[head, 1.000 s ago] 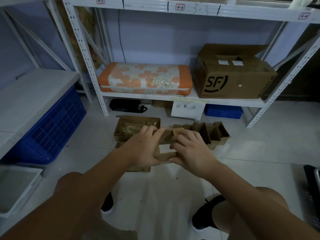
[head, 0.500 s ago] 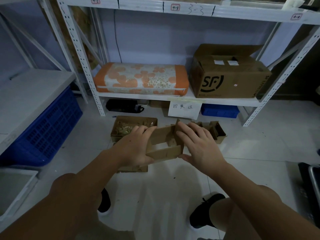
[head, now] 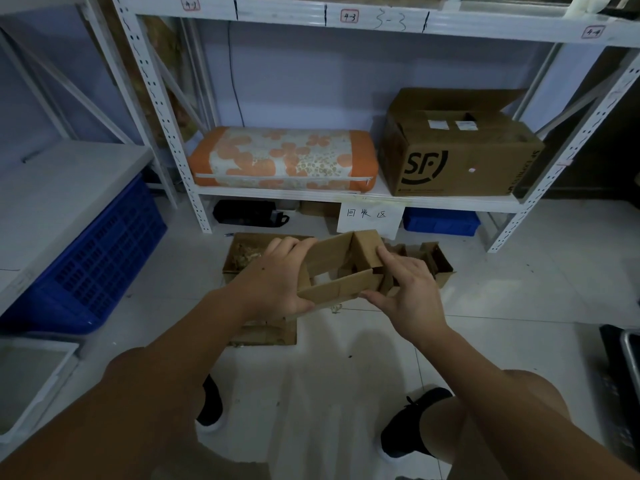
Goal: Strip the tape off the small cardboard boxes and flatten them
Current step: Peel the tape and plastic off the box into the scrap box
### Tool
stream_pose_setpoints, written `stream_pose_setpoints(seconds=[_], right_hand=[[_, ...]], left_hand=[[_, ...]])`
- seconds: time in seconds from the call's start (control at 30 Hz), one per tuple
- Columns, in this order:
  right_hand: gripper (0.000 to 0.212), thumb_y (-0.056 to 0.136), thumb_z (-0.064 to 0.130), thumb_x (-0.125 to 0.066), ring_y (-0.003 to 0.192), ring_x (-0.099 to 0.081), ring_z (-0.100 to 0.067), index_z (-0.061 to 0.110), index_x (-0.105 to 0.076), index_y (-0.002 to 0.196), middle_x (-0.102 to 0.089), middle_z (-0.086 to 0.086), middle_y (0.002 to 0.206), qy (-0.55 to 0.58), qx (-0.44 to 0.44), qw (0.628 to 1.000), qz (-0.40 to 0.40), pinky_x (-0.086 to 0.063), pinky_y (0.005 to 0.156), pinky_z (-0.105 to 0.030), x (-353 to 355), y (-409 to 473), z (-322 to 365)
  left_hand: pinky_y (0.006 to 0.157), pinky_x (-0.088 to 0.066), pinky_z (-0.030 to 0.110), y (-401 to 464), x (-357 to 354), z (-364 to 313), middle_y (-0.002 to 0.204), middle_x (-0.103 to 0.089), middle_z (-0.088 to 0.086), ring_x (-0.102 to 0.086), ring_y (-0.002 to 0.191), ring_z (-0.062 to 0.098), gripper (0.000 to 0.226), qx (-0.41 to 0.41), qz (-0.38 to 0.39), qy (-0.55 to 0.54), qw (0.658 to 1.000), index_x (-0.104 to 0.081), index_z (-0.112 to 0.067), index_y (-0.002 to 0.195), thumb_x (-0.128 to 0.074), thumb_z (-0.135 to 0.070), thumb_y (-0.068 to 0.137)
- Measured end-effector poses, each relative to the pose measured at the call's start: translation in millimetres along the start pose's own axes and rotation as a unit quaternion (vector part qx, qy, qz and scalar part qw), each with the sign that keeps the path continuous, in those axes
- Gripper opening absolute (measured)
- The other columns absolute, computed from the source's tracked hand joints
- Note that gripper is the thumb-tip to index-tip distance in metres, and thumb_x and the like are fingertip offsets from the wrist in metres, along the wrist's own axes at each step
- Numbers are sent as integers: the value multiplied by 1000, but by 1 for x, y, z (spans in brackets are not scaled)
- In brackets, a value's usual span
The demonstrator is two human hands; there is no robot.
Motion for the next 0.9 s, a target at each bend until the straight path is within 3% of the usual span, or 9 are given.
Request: stream_pose_setpoints(seconds=[0.1,0.23,0.33,0.4,0.47,0.6,0.67,0.77,0.9], right_hand=[[81,75,38,-87,131,-44,-20,21,-52,146,-48,-1,143,20,-36,999,19,-45,110,-43,-8,2,-6],[63,79,42,-82,122,-54,-17,16,-64,133,-60,3,133,6,-23,998,51,-51,103,-43,-17,4,-5],[70,81,47,-79,126,-52,-19,19,-53,140,-56,1,137,-29,3,997,73,-47,107,-40,-15,3,1],[83,85,53,-74,146,-34,-28,25,-35,152,-40,-5,155,-113,72,987,85,-33,120,-46,-15,2,13],[86,90,54,-64,156,1,-36,32,-19,159,-8,-12,169,-205,153,959,124,-12,125,-56,-20,0,23],[33,96,40,-62,153,21,-33,31,-56,128,12,-10,169,-197,190,938,215,-9,125,-59,-28,-7,23],[25,97,40,-61,153,21,-33,28,-57,119,12,-9,169,-200,185,935,226,-8,126,-58,-29,-10,19],[36,100,41,-57,154,16,-36,25,-51,131,9,-10,169,-209,161,928,262,-8,126,-56,-33,-12,16],[41,101,40,-55,154,14,-38,24,-46,138,7,-12,169,-225,159,920,280,-6,126,-58,-38,-14,21]], left_hand=[[110,-42,39,1,-2,-4,148,-36,-4,-32,132,15,115,-8,1,14,1000,-14,-22,164,-85,-50,78],[111,-43,39,4,-2,-6,149,-33,-3,-30,133,15,115,-26,14,43,999,-12,-21,164,-84,-52,79],[110,-44,40,3,-1,-4,150,-32,-1,-29,134,16,116,-30,30,57,997,-11,-21,164,-84,-52,79],[109,-45,40,2,-1,-4,150,-32,-1,-30,133,17,116,-45,28,70,996,-13,-21,163,-84,-53,77],[106,-48,40,1,-4,-6,149,-33,0,-33,131,17,117,-76,17,94,993,-15,-20,163,-84,-55,75],[110,-44,39,-2,-10,-8,152,-33,2,-32,135,19,118,-104,7,104,989,-19,-20,162,-84,-60,72],[119,-36,41,-4,-13,-4,159,-31,3,-28,144,21,118,-101,-2,111,989,-22,-19,162,-81,-66,73],[127,-18,49,-9,-23,-7,164,-33,7,-24,153,26,104,-140,-21,175,974,-39,-15,157,-75,-70,77],[124,-21,48,-17,-48,-15,140,-64,1,-47,143,24,69,-240,-4,216,946,-63,-17,137,-80,-54,81]])
Point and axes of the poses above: each hand's wrist, its own y-axis towards the middle knuckle, its own x-axis out of the back of the hand, z = x × y, the point moved 6 cm from there along y, towards the middle knuckle
